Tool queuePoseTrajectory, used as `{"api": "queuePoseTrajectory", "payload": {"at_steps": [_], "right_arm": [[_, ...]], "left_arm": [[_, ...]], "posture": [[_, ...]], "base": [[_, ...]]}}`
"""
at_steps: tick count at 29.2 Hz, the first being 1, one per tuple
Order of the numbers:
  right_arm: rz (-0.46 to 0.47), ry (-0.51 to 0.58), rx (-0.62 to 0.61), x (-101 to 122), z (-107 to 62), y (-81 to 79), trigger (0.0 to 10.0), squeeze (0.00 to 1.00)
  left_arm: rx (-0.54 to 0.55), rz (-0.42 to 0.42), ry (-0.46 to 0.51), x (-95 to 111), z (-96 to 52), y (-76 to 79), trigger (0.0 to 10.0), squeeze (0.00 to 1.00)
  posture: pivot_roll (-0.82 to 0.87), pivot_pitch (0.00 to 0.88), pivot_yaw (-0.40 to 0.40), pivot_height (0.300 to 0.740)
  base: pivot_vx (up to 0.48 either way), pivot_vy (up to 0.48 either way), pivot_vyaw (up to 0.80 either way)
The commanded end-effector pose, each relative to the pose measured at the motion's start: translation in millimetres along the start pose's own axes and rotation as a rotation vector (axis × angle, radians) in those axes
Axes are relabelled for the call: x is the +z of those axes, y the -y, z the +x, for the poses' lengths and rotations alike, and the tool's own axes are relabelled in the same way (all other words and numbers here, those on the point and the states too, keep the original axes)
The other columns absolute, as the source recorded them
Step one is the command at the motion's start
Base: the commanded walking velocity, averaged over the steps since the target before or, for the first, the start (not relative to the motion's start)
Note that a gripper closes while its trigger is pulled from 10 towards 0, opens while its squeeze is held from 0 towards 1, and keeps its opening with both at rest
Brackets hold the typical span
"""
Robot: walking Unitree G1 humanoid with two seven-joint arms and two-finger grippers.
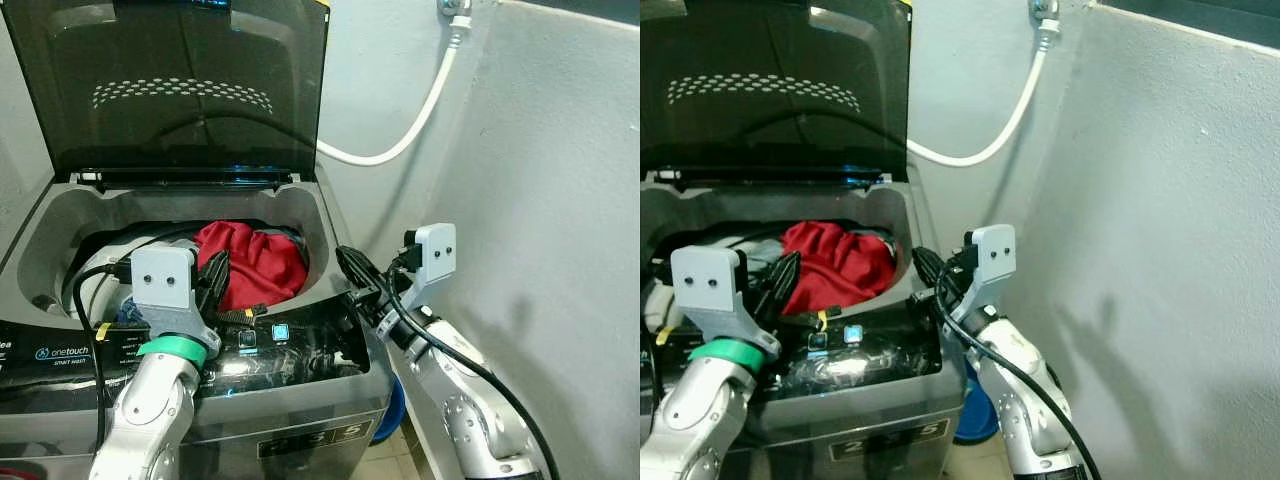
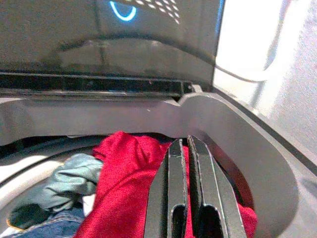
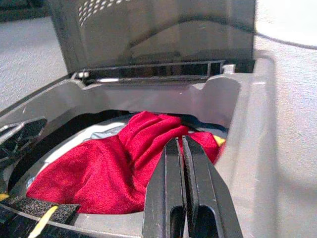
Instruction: Clothes washing
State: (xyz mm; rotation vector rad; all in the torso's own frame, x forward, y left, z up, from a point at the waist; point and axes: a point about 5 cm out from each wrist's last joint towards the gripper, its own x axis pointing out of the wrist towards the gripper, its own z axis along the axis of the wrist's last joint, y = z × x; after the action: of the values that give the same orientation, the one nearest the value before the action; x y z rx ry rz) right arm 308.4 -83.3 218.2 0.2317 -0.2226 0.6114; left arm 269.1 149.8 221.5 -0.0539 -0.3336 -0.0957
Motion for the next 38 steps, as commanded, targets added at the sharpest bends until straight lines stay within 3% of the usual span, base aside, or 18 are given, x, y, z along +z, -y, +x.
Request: {"api": "queuePoseTrajectory", "payload": {"at_steps": [1,16,24,38], "right_arm": [[-0.023,-0.001,0.005,2.1,-1.1,-0.4,10.0,0.0],[-0.023,-0.002,0.015,2.2,0.2,-2.2,10.0,0.0],[-0.022,-0.005,0.02,1.9,0.1,-2.2,10.0,0.0],[-0.024,-0.01,0.03,0.9,0.7,-3.5,10.0,0.0]], "left_arm": [[-0.012,-0.009,0.015,1.0,-2.5,3.0,10.0,0.0],[-0.064,-0.024,0.086,10.0,-7.7,8.8,10.0,0.0],[-0.07,-0.025,0.076,8.2,-8.8,9.8,10.0,0.0],[-0.058,-0.029,0.075,8.2,-9.0,7.4,10.0,0.0]], "posture": [[0.01,0.0,-0.045,0.74],[0.01,0.0,-0.048,0.74],[0.02,0.0,-0.05,0.74],[0.02,0.0,-0.048,0.74]], "base": [[0.0,0.0,0.0],[0.0,0.32,0.0],[0.0,0.0,0.0],[0.0,0.343,0.0]]}}
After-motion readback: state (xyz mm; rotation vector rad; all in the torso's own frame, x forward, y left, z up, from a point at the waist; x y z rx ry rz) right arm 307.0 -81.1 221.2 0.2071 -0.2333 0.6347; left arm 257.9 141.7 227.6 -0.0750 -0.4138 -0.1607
